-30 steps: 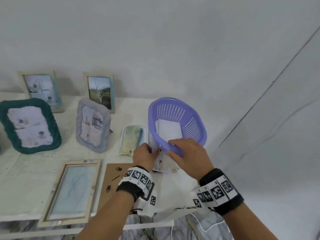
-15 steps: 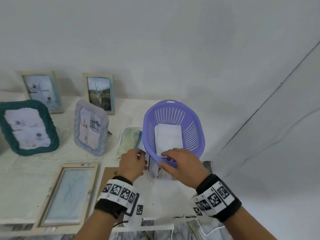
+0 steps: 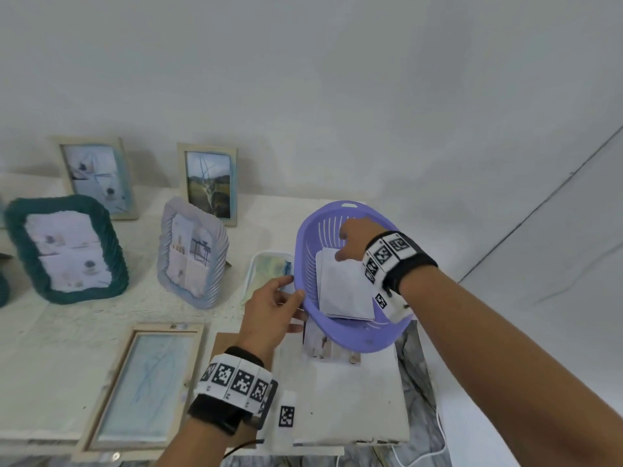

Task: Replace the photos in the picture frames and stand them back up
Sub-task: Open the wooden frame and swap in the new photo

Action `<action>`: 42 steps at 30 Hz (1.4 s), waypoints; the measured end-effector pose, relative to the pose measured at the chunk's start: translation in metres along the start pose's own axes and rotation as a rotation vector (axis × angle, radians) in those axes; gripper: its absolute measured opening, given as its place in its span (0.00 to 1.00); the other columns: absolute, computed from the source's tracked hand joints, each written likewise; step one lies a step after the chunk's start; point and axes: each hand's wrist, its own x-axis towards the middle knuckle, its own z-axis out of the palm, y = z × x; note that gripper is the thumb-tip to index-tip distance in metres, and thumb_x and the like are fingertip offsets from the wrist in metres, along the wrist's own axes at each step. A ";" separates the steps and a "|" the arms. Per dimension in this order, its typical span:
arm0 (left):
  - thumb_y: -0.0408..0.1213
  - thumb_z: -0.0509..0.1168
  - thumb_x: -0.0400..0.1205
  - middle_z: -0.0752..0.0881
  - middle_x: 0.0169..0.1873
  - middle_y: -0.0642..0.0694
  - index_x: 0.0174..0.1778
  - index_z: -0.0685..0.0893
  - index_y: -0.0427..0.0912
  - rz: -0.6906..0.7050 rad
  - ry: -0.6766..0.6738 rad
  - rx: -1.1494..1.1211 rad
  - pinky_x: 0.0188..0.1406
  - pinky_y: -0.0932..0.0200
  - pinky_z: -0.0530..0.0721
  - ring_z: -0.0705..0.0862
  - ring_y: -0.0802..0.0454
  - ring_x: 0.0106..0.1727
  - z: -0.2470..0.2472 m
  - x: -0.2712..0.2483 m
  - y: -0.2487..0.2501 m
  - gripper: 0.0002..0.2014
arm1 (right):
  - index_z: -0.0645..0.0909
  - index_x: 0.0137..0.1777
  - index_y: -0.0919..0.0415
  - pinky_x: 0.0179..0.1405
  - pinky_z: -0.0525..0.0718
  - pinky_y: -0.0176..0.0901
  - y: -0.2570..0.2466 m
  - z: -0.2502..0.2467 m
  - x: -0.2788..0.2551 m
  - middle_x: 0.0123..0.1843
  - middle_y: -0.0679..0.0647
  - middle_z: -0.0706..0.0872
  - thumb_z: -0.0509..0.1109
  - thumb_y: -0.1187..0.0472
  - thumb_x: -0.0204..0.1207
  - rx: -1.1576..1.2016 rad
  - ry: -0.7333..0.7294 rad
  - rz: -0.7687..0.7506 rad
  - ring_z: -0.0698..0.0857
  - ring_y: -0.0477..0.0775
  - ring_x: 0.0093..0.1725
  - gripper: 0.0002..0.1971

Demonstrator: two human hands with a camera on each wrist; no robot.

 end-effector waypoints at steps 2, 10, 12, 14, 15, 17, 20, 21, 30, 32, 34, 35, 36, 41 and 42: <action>0.34 0.67 0.84 0.90 0.40 0.38 0.70 0.78 0.43 0.012 -0.006 0.024 0.32 0.54 0.89 0.89 0.52 0.34 0.000 0.001 -0.001 0.18 | 0.78 0.63 0.59 0.55 0.85 0.54 -0.003 0.009 0.019 0.60 0.56 0.84 0.79 0.49 0.69 -0.059 -0.040 0.009 0.85 0.61 0.56 0.26; 0.35 0.67 0.84 0.89 0.39 0.39 0.68 0.78 0.46 0.039 -0.027 0.061 0.33 0.54 0.90 0.88 0.55 0.33 -0.002 0.003 -0.003 0.16 | 0.77 0.56 0.61 0.39 0.81 0.49 -0.004 0.032 0.040 0.49 0.55 0.83 0.81 0.51 0.65 -0.266 -0.058 -0.007 0.85 0.61 0.49 0.25; 0.36 0.67 0.84 0.89 0.38 0.41 0.68 0.78 0.47 0.047 -0.033 0.076 0.33 0.53 0.90 0.88 0.55 0.33 -0.003 0.003 -0.002 0.16 | 0.78 0.62 0.60 0.43 0.86 0.53 -0.003 0.034 0.042 0.55 0.58 0.85 0.83 0.49 0.62 -0.242 -0.042 0.015 0.86 0.63 0.50 0.31; 0.36 0.67 0.84 0.89 0.38 0.42 0.68 0.78 0.47 0.050 -0.035 0.084 0.33 0.53 0.90 0.89 0.55 0.34 -0.003 0.002 -0.002 0.16 | 0.71 0.72 0.59 0.53 0.85 0.61 -0.001 0.036 0.044 0.62 0.61 0.82 0.83 0.45 0.61 -0.224 -0.013 0.034 0.83 0.66 0.59 0.42; 0.36 0.67 0.84 0.89 0.38 0.42 0.69 0.78 0.47 0.050 -0.035 0.086 0.33 0.53 0.90 0.89 0.55 0.34 -0.003 0.002 -0.002 0.16 | 0.65 0.76 0.59 0.59 0.81 0.65 -0.001 0.035 0.041 0.67 0.62 0.80 0.82 0.43 0.62 -0.217 0.002 0.050 0.80 0.69 0.64 0.46; 0.37 0.67 0.84 0.89 0.38 0.42 0.70 0.78 0.46 0.052 -0.035 0.093 0.34 0.52 0.91 0.89 0.54 0.35 -0.004 0.001 -0.001 0.17 | 0.59 0.80 0.59 0.66 0.74 0.67 -0.001 0.030 0.038 0.72 0.63 0.75 0.77 0.47 0.71 -0.205 0.039 0.080 0.74 0.71 0.71 0.43; 0.37 0.67 0.84 0.89 0.39 0.43 0.71 0.77 0.45 0.058 -0.033 0.112 0.34 0.54 0.91 0.89 0.55 0.35 -0.005 0.001 -0.001 0.19 | 0.69 0.73 0.58 0.55 0.81 0.54 0.000 0.017 0.031 0.64 0.60 0.82 0.66 0.62 0.80 -0.097 0.093 0.035 0.82 0.64 0.60 0.22; 0.38 0.67 0.84 0.89 0.39 0.43 0.72 0.77 0.45 0.063 -0.030 0.130 0.34 0.54 0.90 0.89 0.55 0.36 -0.005 0.001 -0.001 0.19 | 0.73 0.68 0.57 0.51 0.81 0.50 0.001 0.011 0.027 0.60 0.58 0.83 0.64 0.65 0.79 -0.031 0.105 0.019 0.83 0.62 0.56 0.17; 0.43 0.67 0.83 0.85 0.53 0.53 0.63 0.84 0.47 0.414 0.105 0.412 0.50 0.64 0.84 0.84 0.62 0.48 -0.016 -0.004 0.016 0.14 | 0.76 0.59 0.52 0.44 0.79 0.45 0.008 -0.053 -0.060 0.49 0.55 0.82 0.61 0.65 0.78 0.407 0.420 -0.109 0.80 0.59 0.46 0.12; 0.43 0.67 0.83 0.84 0.55 0.52 0.63 0.84 0.47 0.491 0.121 0.384 0.49 0.69 0.82 0.84 0.62 0.50 -0.022 -0.011 0.027 0.13 | 0.77 0.58 0.51 0.40 0.78 0.41 0.002 -0.058 -0.084 0.45 0.52 0.81 0.63 0.63 0.78 0.489 0.488 -0.145 0.80 0.54 0.44 0.11; 0.43 0.67 0.84 0.84 0.56 0.53 0.66 0.83 0.47 0.518 0.113 0.316 0.48 0.70 0.82 0.84 0.63 0.50 -0.031 -0.019 0.039 0.15 | 0.77 0.55 0.49 0.33 0.76 0.31 -0.011 -0.056 -0.105 0.40 0.49 0.81 0.65 0.63 0.77 0.576 0.522 -0.202 0.81 0.47 0.41 0.10; 0.43 0.67 0.83 0.85 0.55 0.54 0.66 0.83 0.47 0.516 0.098 0.272 0.47 0.67 0.84 0.84 0.63 0.50 -0.037 -0.023 0.044 0.15 | 0.77 0.55 0.49 0.32 0.76 0.29 -0.020 -0.053 -0.115 0.39 0.48 0.82 0.66 0.63 0.77 0.622 0.523 -0.234 0.81 0.46 0.39 0.10; 0.43 0.67 0.83 0.86 0.53 0.55 0.65 0.84 0.48 0.508 0.076 0.237 0.44 0.63 0.86 0.85 0.64 0.48 -0.044 -0.028 0.048 0.15 | 0.78 0.55 0.49 0.33 0.77 0.29 -0.029 -0.049 -0.122 0.39 0.48 0.83 0.67 0.64 0.77 0.665 0.515 -0.263 0.82 0.46 0.39 0.10; 0.39 0.70 0.82 0.87 0.35 0.59 0.46 0.84 0.58 0.470 0.021 0.238 0.33 0.68 0.82 0.83 0.66 0.37 -0.098 -0.046 0.045 0.07 | 0.79 0.61 0.49 0.46 0.77 0.30 -0.085 -0.008 -0.137 0.48 0.50 0.84 0.69 0.62 0.78 0.827 0.579 -0.299 0.82 0.45 0.48 0.13; 0.38 0.70 0.82 0.88 0.36 0.56 0.45 0.84 0.58 0.441 0.011 0.208 0.30 0.67 0.82 0.83 0.65 0.36 -0.111 -0.048 0.040 0.07 | 0.78 0.64 0.49 0.49 0.78 0.31 -0.096 0.003 -0.137 0.51 0.48 0.84 0.70 0.61 0.79 0.883 0.619 -0.262 0.82 0.44 0.50 0.15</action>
